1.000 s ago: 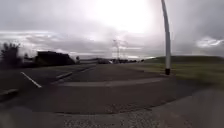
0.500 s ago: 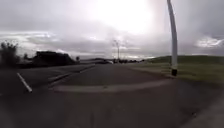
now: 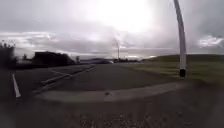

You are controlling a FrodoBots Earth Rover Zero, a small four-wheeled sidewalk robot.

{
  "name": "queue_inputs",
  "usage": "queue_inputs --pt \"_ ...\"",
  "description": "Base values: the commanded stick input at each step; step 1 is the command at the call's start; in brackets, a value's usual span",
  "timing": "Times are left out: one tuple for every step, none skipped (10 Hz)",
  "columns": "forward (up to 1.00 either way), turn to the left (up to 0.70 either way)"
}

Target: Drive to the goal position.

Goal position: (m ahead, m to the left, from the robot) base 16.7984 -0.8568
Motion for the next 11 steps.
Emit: queue_inputs --pt "1.00 0.00" --pt "1.00 0.00" --pt "1.00 0.00" --pt "1.00 0.00" --pt "1.00 0.00" --pt "1.00 0.00" --pt "1.00 0.00" --pt "1.00 0.00" --pt "1.00 0.00" --pt "1.00 0.00" --pt "1.00 0.00"
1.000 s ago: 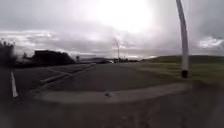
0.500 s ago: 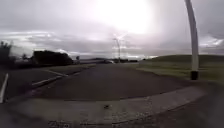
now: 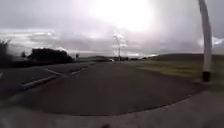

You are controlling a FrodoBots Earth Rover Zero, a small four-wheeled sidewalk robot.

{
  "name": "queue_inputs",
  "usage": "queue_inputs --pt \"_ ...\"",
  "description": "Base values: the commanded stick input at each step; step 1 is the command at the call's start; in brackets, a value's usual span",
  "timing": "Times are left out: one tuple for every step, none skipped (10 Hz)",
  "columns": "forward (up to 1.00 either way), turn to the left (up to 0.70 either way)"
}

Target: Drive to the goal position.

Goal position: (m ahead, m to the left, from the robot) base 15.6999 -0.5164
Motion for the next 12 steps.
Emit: queue_inputs --pt "1.00 0.00" --pt "1.00 0.00" --pt "1.00 0.00" --pt "1.00 0.00" --pt "1.00 0.00" --pt "1.00 0.00" --pt "1.00 0.00" --pt "1.00 0.00" --pt "1.00 0.00" --pt "1.00 0.00" --pt "1.00 0.00" --pt "1.00 0.00"
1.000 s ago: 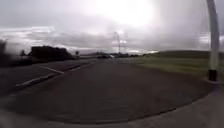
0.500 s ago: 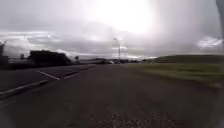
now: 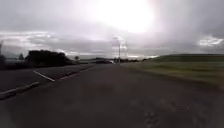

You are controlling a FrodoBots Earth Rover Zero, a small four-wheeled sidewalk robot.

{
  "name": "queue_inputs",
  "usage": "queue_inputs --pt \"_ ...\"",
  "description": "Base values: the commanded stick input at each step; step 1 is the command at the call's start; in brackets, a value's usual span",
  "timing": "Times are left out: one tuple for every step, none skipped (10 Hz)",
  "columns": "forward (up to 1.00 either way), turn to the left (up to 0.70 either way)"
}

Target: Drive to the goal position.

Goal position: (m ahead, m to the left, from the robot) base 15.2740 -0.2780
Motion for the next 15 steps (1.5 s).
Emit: queue_inputs --pt "1.00 0.00" --pt "1.00 0.00" --pt "1.00 0.00" --pt "1.00 0.00" --pt "1.00 0.00" --pt "1.00 0.00" --pt "1.00 0.00" --pt "1.00 0.00" --pt "1.00 0.00" --pt "1.00 0.00" --pt "1.00 0.00" --pt "1.00 0.00" --pt "1.00 0.00" --pt "1.00 0.00" --pt "1.00 0.00"
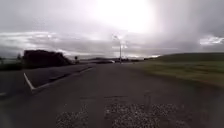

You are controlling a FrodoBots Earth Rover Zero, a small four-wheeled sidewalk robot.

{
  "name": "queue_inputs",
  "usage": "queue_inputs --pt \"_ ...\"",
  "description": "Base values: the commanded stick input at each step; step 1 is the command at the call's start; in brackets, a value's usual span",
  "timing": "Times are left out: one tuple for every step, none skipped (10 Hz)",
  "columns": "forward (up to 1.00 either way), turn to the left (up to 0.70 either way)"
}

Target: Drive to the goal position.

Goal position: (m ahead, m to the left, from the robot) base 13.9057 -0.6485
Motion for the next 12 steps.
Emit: queue_inputs --pt "1.00 0.00" --pt "1.00 0.00" --pt "1.00 0.00" --pt "1.00 0.00" --pt "1.00 0.00" --pt "1.00 0.00" --pt "1.00 0.00" --pt "1.00 0.00" --pt "1.00 0.00" --pt "1.00 0.00" --pt "1.00 0.00" --pt "1.00 0.00"
